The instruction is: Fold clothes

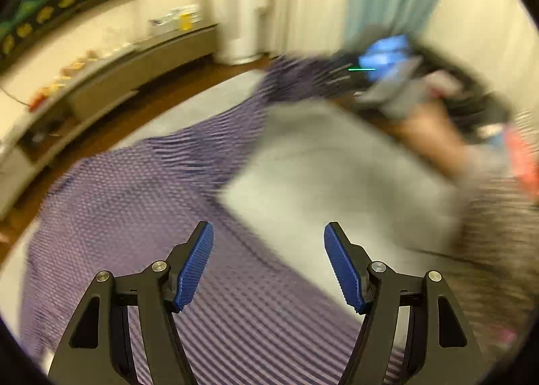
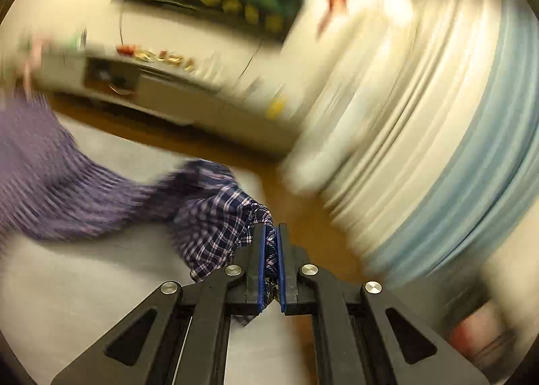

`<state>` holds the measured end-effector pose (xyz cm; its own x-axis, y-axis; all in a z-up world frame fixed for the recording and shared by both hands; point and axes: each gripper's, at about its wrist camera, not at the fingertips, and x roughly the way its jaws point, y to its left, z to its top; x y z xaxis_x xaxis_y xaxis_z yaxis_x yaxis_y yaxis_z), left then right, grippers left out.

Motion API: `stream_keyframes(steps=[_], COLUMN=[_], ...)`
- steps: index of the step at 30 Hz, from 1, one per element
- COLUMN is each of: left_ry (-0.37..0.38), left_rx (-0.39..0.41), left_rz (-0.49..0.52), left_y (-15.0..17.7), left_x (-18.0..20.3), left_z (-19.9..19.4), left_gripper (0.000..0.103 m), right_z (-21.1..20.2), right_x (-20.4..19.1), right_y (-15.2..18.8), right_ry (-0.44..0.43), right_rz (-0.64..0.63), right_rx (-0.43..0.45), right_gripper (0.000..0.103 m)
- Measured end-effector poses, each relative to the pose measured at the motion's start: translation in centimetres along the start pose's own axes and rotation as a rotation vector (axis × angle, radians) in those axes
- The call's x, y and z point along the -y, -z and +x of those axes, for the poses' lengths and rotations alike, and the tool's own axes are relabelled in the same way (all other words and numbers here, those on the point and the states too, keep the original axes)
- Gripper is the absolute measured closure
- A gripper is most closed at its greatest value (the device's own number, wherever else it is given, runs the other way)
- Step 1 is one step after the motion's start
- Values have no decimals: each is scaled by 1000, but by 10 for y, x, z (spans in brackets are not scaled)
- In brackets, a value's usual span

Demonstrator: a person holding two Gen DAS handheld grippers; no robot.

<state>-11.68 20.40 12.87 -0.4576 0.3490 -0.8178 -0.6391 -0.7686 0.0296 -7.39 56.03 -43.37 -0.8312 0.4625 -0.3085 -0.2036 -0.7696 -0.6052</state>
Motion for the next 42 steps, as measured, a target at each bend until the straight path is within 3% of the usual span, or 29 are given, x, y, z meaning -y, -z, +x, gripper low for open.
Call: stream_keyframes(steps=[2,5,6,7,9,12,14,15,18,20,23,25,26,27,28,30,32,36,42], left_ry=[-99,-138,-144,-142,-134,-111,-104,-104,-95,-86,-86,-83,-78,-63,-42,1,34,80,204], left_rx=[-78,-214,-245,-256,-270,-244,-238,-236,-230,-228,-234,-241,-249,-261,-264,-216,-148,-11,18], left_rz=[-30,-153,-201,-217,-246,-238,-239,-235,-225,-220,-220,-218,-215,-212,-218,-242,-253,-215,-143], left_y=[-2,5,11,15,27,35,39,41,44,45,45,44,43,41,37,24,7,-43,-96], left_x=[-24,-63,-75,-79,-87,-90,-91,-90,-94,-96,-98,-98,-98,-98,-99,-100,-99,-79,-18], left_z=[55,122,138,146,156,150,146,143,134,129,125,127,127,126,129,114,95,60,78], left_gripper=[32,33,33,33,30,30,29,29,28,28,28,28,28,28,28,28,28,27,25], right_z=[-16,-14,-16,-19,-13,26,47,64,81,88,70,57,48,39,33,28,-21,-41,-76], right_x=[-18,-29,-19,-2,35,85,111,114,107,91,97,109,115,121,126,131,178,200,200], right_y=[14,50,59,59,66,70,95,91,83,65,35,18,12,5,1,-3,-21,-56,-92], right_ry=[36,-105,-168,-233,-330,-410,-518,-584,-734,-684,-570,-515,-497,-478,-464,-477,-506,-615,-821], right_rz=[-154,-210,-164,-82,124,533,859,989,1149,1051,914,849,823,797,783,825,854,911,905], right_rx=[63,-34,-77,-133,-242,-384,-482,-524,-598,-618,-608,-605,-604,-603,-597,-548,-439,-303,-245], right_gripper=[92,87,75,65,57,56,55,54,54,53,49,53,64,93,96,99,100,100,100])
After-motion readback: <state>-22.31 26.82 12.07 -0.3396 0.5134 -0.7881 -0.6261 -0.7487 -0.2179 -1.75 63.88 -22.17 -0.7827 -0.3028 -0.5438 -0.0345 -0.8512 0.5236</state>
